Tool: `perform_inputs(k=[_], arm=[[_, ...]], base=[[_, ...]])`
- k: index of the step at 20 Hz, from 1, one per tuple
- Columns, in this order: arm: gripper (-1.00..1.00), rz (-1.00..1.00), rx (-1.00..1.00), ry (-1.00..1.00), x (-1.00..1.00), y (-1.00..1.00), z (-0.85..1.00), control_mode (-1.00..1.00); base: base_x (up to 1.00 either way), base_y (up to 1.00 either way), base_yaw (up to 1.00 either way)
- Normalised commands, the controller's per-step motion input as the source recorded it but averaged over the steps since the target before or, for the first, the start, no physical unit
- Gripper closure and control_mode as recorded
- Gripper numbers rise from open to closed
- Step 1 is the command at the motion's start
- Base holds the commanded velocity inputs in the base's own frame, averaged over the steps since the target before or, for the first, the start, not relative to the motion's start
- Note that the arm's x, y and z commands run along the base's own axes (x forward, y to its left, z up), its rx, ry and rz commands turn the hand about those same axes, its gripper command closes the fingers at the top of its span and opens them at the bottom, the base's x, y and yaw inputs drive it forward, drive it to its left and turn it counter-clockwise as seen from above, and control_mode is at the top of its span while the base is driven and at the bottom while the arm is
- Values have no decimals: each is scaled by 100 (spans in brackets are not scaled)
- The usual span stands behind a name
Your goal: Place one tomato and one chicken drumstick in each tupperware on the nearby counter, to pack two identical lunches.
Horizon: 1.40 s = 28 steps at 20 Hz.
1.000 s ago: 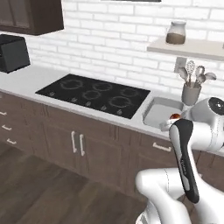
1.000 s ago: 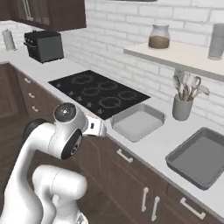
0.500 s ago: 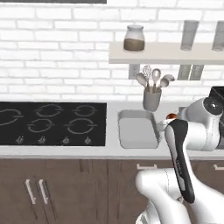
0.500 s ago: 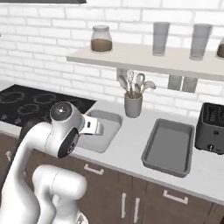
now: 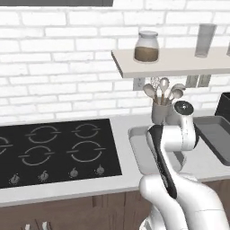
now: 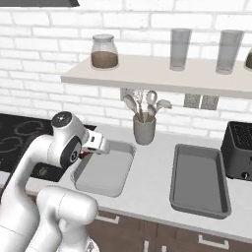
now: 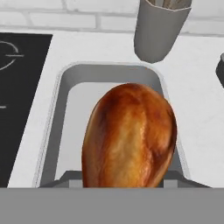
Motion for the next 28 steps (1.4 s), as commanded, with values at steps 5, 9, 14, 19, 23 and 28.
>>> perform_inputs(k=[5, 9, 14, 19, 23, 28], arm=[[100, -16, -4, 24, 78, -31, -100, -100], [100, -10, 9, 4, 100, -41, -100, -100], [-100, -8, 7, 1, 91, -1, -60, -100], [-100, -7, 0, 8, 25, 8, 8, -100], [-100, -3, 2, 2, -12, 0, 47, -100], [-100, -6, 11, -7, -93, -26, 84, -100]], base=[[0, 0, 0], [0, 0, 0], [0, 0, 0], [0, 0, 0], [0, 0, 0], [0, 0, 0]])
